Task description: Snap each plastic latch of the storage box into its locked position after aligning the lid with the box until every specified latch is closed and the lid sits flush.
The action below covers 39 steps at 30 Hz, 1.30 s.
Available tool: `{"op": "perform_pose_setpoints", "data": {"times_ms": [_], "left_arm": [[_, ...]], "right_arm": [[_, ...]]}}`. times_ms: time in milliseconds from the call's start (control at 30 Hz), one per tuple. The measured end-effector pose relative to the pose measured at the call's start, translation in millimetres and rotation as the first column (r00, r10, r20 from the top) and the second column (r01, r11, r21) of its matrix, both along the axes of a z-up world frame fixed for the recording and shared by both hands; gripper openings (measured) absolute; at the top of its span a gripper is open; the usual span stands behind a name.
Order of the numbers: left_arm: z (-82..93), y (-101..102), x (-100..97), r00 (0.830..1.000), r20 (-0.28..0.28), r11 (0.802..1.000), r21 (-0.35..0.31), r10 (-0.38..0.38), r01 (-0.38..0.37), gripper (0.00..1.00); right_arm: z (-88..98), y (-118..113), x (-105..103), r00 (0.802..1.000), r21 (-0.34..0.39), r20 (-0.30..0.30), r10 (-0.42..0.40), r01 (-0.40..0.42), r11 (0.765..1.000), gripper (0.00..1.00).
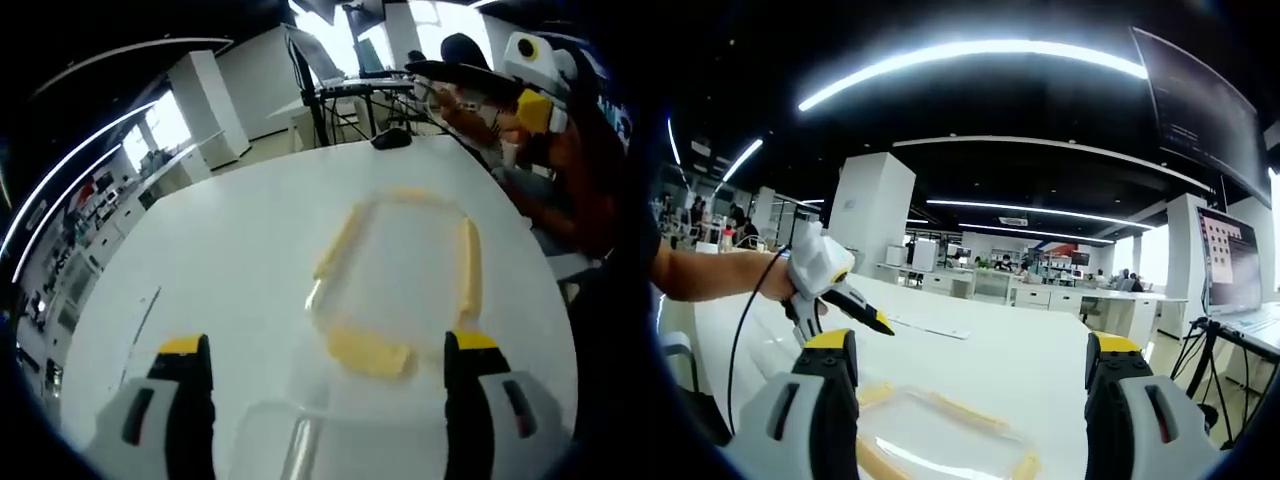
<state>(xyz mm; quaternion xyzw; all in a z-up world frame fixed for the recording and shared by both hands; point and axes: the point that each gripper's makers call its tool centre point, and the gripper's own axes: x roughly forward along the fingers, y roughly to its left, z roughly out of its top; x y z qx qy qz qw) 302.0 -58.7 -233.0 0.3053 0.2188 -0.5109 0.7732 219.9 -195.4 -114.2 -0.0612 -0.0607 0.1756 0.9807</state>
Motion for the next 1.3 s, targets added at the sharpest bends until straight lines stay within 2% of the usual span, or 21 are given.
{"op": "perform_pose_setpoints", "data": {"times_ms": [133, 267, 533, 800, 1300], "left_arm": [[-4.0, 2, 1.1, 1.0, 0.023, 0.999, 0.043, -0.015, 0.014, 0.96], [-5.1, -1, 0.1, 0.999, 0.031, 0.998, 0.055, -0.029, 0.027, 0.94], [-9.7, -9, -0.6, 0.995, 0.059, 0.987, 0.141, -0.085, 0.076, 0.93], [-16.9, -11, -2.4, 0.991, 0.057, 0.97, 0.217, -0.123, 0.108, 0.9], [-21.2, -10, -6.3, 0.988, 0.028, 0.953, 0.267, -0.155, 0.142, 0.83]], "right_arm": [[0.3, -1, 0, 1.0, 0.0, 0.001, -0.002, 0.002, 1.0, 0.96], [0.1, -1, 0, 1.0, 0.001, 0.001, -0.002, 0.002, 1.0, 0.95], [0.1, -4, 1, 1.0, 0.007, 0.001, -0.007, 0.007, 1.0, 0.95], [-1.2, -6, 2, 1.0, 0.01, -0.001, -0.008, 0.008, 1.0, 0.95], [-4.3, -2, 4, 1.0, 0.011, -0.008, 0.003, -0.003, 1.0, 0.95]]}}
